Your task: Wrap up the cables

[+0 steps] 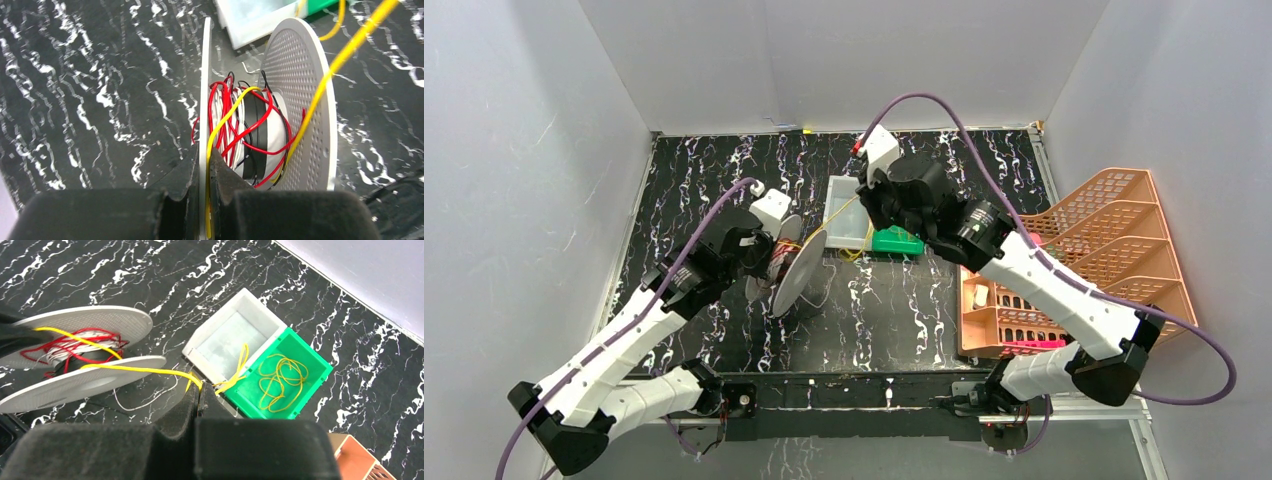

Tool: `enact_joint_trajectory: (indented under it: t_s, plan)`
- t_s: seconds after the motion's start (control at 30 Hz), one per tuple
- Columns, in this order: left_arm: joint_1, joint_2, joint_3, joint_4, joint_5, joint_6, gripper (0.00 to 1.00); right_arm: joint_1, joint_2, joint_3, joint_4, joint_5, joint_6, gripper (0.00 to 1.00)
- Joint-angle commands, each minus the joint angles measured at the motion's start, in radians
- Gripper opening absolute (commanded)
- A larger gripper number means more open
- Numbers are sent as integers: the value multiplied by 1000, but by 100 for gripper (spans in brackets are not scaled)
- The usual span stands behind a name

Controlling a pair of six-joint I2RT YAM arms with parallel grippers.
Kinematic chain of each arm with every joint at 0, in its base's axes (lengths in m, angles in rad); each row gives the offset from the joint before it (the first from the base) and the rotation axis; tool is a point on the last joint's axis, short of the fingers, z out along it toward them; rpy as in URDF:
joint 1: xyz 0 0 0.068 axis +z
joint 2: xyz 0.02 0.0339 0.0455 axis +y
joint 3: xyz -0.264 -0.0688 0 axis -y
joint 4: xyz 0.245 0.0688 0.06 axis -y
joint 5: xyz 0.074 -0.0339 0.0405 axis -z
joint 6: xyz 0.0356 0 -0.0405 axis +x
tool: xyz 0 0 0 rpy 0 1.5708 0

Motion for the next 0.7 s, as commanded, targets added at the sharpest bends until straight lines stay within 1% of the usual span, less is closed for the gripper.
enact_joint_trajectory:
  t_s: [0.0,0.1,0.23,0.4,0.57,0.67]
  plan:
    - [1,-46,43,-34,134,20,0,-119,-17,15,49,-4,-40,0]
    - [1,-65,70,-51,213,27,0,-203,-16,-45,89,-46,-21,0]
    - [1,-109,86,-62,335,51,0,-323,-27,-162,167,-153,28,0]
    - [2,-140,128,-75,414,33,0,-422,-44,-345,293,-274,105,0]
    - [1,-148,186,-82,450,14,0,-439,-76,-523,452,-381,173,0]
    - [1,-145,226,-89,464,4,0,-442,-87,-607,520,-409,198,0]
